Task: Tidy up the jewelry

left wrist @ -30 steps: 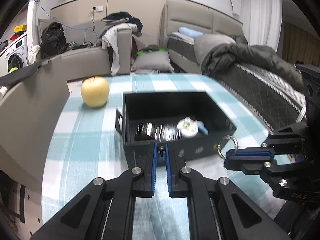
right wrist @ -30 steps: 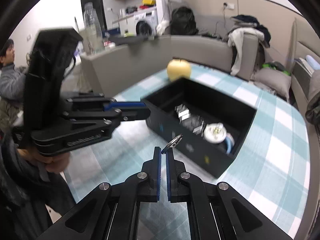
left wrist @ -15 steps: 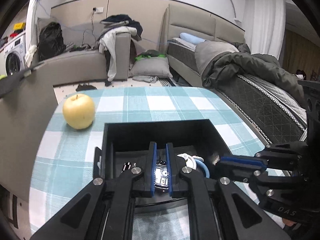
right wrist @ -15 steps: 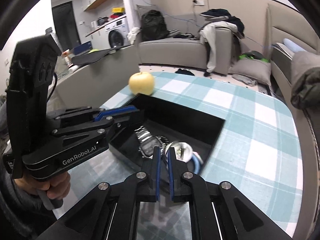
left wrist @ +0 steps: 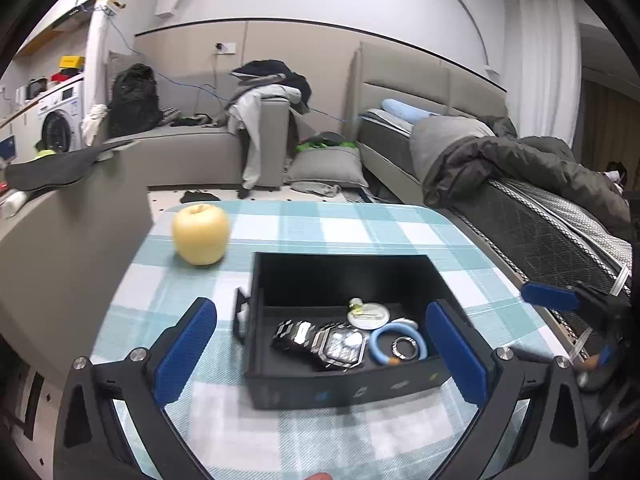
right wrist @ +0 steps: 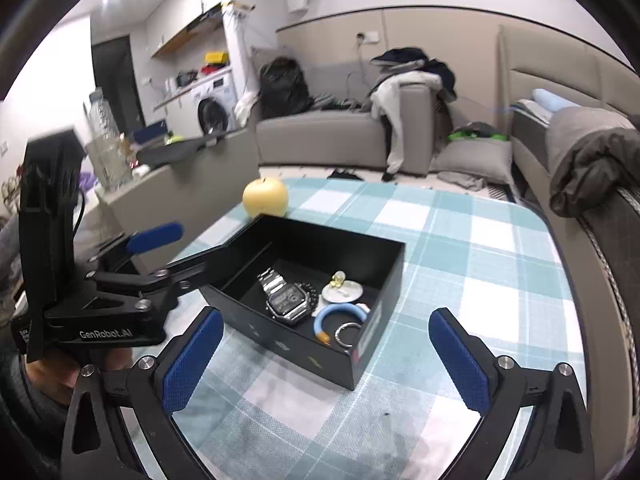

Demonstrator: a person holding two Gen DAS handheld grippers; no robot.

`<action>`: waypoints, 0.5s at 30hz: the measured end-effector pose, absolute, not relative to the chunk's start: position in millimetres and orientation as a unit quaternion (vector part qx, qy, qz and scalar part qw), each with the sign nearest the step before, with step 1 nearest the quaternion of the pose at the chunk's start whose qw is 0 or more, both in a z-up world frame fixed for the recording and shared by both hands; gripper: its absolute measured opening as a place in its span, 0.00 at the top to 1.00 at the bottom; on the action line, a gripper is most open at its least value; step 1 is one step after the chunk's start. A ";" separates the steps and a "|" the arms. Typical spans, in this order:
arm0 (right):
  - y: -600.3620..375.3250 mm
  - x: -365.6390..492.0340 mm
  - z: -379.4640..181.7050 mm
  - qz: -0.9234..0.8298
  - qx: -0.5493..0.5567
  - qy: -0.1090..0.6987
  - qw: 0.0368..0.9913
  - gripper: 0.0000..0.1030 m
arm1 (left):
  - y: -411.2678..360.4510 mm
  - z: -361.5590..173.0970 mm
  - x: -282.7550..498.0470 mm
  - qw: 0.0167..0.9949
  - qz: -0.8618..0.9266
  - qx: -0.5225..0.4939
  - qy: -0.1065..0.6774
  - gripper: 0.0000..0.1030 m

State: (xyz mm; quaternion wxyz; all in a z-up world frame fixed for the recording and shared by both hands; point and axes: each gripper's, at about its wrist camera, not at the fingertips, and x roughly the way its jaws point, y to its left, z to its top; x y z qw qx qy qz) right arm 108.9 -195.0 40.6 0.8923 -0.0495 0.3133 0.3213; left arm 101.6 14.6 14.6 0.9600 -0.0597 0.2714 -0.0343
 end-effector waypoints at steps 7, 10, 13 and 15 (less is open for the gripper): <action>-203.9 95.7 46.5 0.312 -0.034 0.301 0.900 0.00 | 19.7 14.1 88.6 0.959 -0.019 -0.057 0.276 0.01; -204.5 90.9 50.4 0.310 -0.028 0.291 0.905 0.00 | 18.9 16.5 84.1 0.960 -0.021 -0.050 0.273 0.01; -203.6 90.4 52.8 0.313 -0.021 0.289 0.904 0.00 | 18.3 20.4 82.2 0.963 -0.019 -0.043 0.266 0.01; -202.7 90.4 53.0 0.313 -0.023 0.287 0.905 0.00 | 18.4 22.1 83.3 0.963 -0.020 -0.042 0.264 0.01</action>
